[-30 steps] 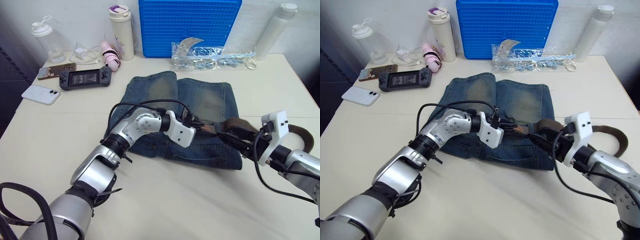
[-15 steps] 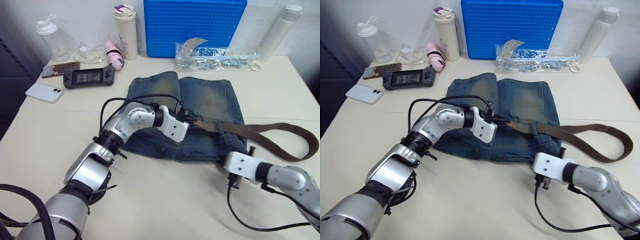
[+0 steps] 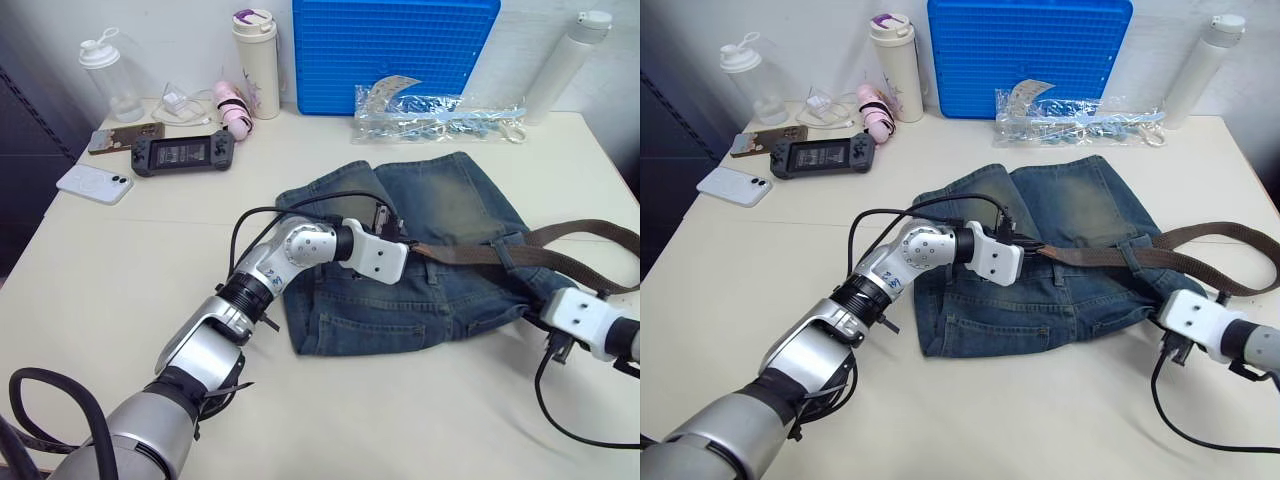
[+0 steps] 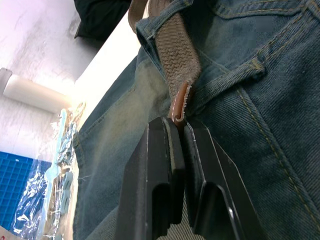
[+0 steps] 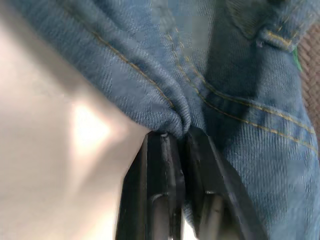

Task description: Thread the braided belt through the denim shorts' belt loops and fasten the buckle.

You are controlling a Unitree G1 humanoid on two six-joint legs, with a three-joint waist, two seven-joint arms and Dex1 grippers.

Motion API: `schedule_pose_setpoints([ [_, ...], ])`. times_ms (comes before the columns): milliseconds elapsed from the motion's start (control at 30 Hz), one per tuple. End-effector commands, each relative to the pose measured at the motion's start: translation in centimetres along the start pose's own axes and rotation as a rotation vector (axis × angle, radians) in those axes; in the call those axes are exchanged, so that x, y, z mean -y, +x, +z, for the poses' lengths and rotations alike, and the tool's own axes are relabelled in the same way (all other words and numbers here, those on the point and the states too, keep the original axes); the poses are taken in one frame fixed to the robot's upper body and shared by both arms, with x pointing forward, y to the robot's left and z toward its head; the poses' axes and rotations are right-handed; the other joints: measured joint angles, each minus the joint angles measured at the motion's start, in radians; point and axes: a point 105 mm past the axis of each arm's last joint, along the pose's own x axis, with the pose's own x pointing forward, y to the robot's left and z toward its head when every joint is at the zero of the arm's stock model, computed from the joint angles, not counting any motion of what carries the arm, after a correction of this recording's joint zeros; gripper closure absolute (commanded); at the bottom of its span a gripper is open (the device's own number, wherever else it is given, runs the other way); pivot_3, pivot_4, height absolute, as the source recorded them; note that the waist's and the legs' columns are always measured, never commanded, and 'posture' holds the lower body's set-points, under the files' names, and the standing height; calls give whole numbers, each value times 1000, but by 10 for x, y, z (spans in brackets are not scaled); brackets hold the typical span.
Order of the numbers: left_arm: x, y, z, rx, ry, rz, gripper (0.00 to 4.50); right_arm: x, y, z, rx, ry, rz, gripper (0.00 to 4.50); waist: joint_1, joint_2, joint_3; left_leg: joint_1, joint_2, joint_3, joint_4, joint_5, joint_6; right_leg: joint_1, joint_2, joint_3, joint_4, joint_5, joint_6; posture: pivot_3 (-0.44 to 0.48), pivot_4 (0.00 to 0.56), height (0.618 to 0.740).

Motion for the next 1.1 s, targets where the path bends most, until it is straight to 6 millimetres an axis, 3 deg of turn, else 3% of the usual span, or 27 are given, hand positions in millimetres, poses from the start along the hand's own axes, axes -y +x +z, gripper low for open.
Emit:
schedule_pose_setpoints([
  [33,-5,4,11,21,26,35,4500,7,-16,34,123,131,8,1997,0,0,0,0,0,0,0,0,0,0,0,0,0,0,0,0,150,693],
  [167,-7,14,19,29,30,57,4500,2,-29,66,272,390,48,121,0,0,0,0,1,-1,0,0,0,-1,0,1,0,0,0,0,150,693],
  [267,-5,27,28,51,33,66,4500,-10,-30,91,395,598,104,27,1,0,0,0,1,-2,0,0,0,0,0,0,0,0,0,0,150,693],
  [333,3,36,31,57,39,37,4500,-22,-20,95,400,693,134,27,4,0,0,0,1,-3,0,0,-1,0,-1,0,0,0,0,0,150,693],
  [400,3,40,34,64,43,35,4500,-23,-8,88,363,777,92,27,5,0,0,0,0,-3,0,0,-1,0,-1,0,0,0,0,0,150,693],
  [500,-4,39,36,70,48,56,4500,-21,11,66,235,752,-13,27,5,1,0,0,-1,-2,1,0,-1,-1,-2,0,1,0,0,0,150,693],
  [567,-6,37,34,64,52,60,4500,-9,19,57,227,734,-103,27,3,1,-1,-1,-1,-1,0,0,0,-2,-3,0,1,0,0,0,150,693],
  [667,-6,34,31,54,51,67,4500,3,26,44,191,692,-164,823,1,2,-1,0,-2,0,0,0,0,-2,-3,1,2,0,0,0,150,693],
  [900,-14,30,27,32,49,100,4500,23,35,16,104,595,-251,4241,-7,2,-1,0,-2,1,0,0,1,-2,-3,0,3,0,0,0,150,693],
  [1033,-15,27,27,26,55,102,4500,35,46,-3,46,581,-325,4383,-18,2,-1,0,-2,1,0,0,1,-2,-3,0,3,0,0,0,150,693],
  [1100,-13,23,25,21,61,97,4500,41,52,-21,3,689,-388,4383,-20,2,-1,0,-2,1,0,0,1,-2,-3,0,3,0,0,0,150,693],
])
